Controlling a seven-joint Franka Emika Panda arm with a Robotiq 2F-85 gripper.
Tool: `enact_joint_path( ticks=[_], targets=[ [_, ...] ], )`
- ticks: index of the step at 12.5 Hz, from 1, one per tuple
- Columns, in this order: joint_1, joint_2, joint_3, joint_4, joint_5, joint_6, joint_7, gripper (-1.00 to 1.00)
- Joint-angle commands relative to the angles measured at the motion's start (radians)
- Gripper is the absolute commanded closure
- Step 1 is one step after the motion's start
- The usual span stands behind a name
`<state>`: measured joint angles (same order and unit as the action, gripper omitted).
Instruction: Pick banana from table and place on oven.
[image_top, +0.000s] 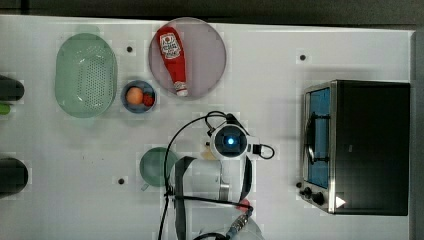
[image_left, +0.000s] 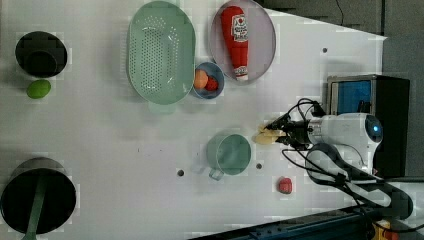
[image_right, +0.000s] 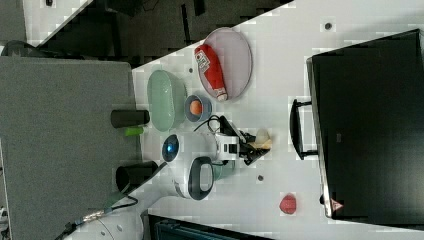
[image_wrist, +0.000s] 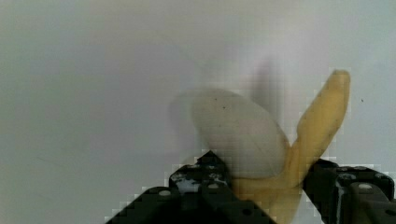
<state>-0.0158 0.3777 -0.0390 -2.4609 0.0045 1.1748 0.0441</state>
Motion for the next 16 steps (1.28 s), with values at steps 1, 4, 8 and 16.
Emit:
enact_joint_path(
  ticks=[1, 4, 8, 16],
  targets=[
    [0.006, -0.044, -0.006, 0.006, 0.003, 0.012, 0.049, 0.5],
    [0.006, -0.067, -0.003, 0.006, 0.003, 0.008, 0.049, 0.64],
    [0.006, -0.242, 0.007, 0.011, 0.003, -0.051, 0.049, 0.64],
    [0.003, -0.659, 0.011, 0.253, 0.003, -0.801, 0.048, 0.64]
  ],
)
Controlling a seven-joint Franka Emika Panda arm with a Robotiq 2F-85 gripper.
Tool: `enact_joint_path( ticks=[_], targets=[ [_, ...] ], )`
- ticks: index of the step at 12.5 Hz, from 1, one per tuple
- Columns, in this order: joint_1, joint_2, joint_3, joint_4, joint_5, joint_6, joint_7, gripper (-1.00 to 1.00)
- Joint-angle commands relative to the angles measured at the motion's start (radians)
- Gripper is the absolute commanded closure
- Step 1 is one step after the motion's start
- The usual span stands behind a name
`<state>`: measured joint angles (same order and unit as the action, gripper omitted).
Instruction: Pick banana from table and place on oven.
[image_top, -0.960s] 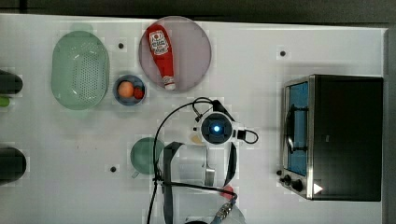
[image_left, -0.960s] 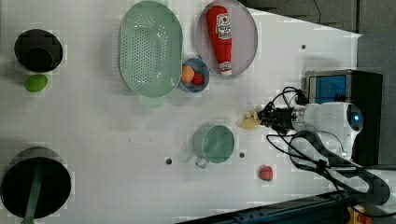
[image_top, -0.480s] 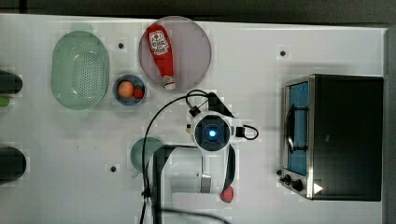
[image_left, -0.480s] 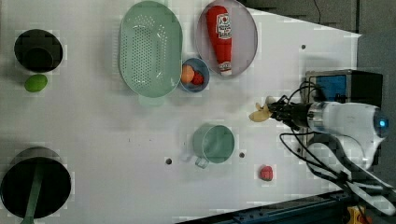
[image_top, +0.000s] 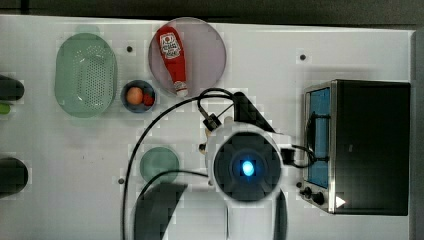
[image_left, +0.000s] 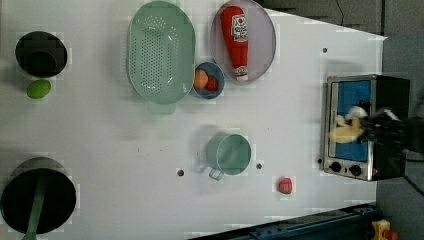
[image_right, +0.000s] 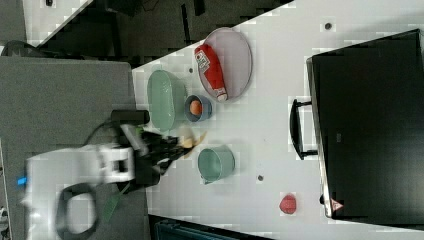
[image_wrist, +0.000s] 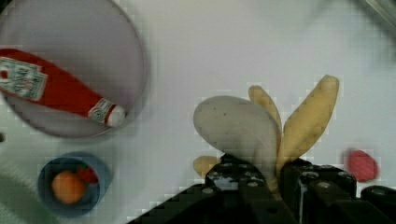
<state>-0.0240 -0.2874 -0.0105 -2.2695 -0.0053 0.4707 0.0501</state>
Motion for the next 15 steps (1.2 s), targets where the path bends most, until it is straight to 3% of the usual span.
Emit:
enact_joint_path(
  ticks=[1, 7, 11, 15],
  targets=[
    [0.008, -0.012, -0.029, 0.094, 0.012, -0.158, 0.04, 0.64],
    [-0.016, -0.021, -0.184, 0.214, 0.0, -0.226, -0.057, 0.64],
    [-0.023, 0.049, -0.33, 0.233, -0.071, -0.174, -0.318, 0.64],
    [-0.029, 0.204, -0.467, 0.293, -0.08, -0.078, -0.576, 0.64]
  ],
)
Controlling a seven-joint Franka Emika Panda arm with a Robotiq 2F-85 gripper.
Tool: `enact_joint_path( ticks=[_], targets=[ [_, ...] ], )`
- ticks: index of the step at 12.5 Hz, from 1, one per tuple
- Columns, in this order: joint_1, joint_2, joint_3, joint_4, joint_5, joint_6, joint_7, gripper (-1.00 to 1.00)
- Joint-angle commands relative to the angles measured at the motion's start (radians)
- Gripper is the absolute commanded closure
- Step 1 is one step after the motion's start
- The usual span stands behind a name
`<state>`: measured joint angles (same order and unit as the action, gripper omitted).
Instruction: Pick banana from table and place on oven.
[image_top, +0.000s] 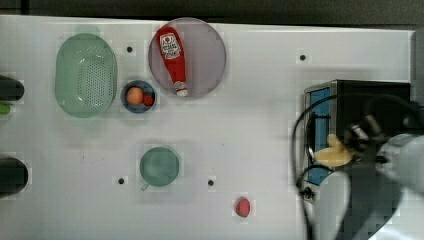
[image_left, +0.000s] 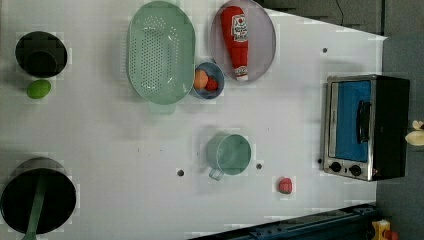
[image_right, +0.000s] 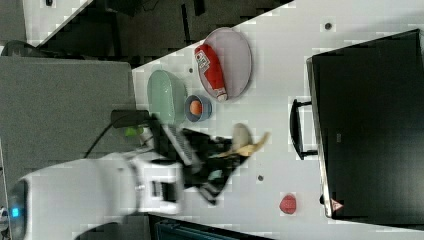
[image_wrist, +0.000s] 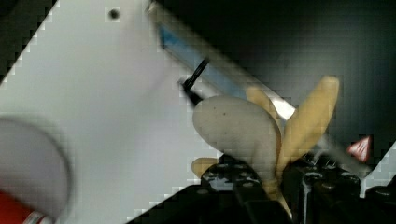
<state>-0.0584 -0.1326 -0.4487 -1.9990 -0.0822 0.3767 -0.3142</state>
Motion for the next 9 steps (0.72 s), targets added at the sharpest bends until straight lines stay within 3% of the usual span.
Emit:
enact_joint_path(
  ticks=[1, 6, 7, 9],
  targets=[
    [0.005, 0.094, -0.062, 0.043, -0.003, 0.03, -0.278, 0.64],
    [0.004, 0.281, -0.146, 0.134, -0.003, 0.08, -0.498, 0.64],
    [0.004, 0.296, -0.148, 0.136, -0.003, 0.08, -0.504, 0.57],
    [0.003, 0.314, -0.151, 0.133, -0.003, 0.078, -0.504, 0.15]
  ],
)
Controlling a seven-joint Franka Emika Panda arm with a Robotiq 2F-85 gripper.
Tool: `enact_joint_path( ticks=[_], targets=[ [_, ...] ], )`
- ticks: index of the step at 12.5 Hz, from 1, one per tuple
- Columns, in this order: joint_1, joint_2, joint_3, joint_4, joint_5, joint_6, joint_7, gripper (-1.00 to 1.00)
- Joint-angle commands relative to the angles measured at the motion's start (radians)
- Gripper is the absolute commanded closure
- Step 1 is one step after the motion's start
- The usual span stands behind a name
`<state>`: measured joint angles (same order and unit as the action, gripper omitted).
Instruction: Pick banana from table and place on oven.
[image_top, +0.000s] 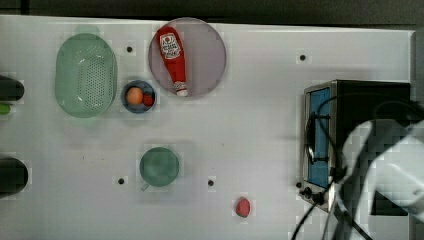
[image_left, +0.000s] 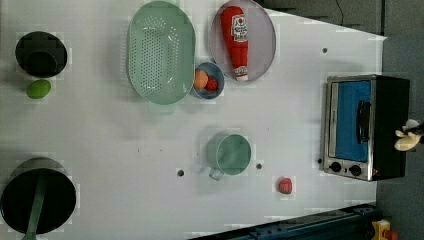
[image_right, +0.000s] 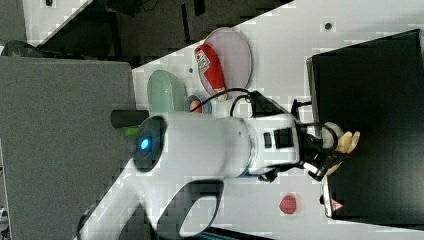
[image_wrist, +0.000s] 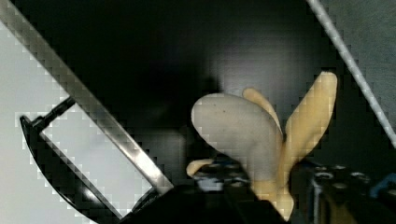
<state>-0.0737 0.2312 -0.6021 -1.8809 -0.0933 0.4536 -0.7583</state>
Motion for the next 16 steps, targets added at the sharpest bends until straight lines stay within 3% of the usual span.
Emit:
enact_joint_path(
  ticks=[1, 5, 9, 12, 16],
  targets=[
    [0.019, -0.047, 0.004, 0.014, 0.008, 0.001, -0.06, -0.07],
    [0.019, -0.047, 0.005, 0.017, 0.008, 0.002, -0.06, -1.0],
    [0.043, -0.069, 0.038, 0.094, 0.008, -0.022, -0.077, -1.0],
    [0.079, -0.127, 0.133, 0.138, 0.022, -0.188, -0.055, -1.0],
    [0.122, -0.22, 0.319, 0.138, 0.044, -0.255, 0.333, -1.0]
  ],
)
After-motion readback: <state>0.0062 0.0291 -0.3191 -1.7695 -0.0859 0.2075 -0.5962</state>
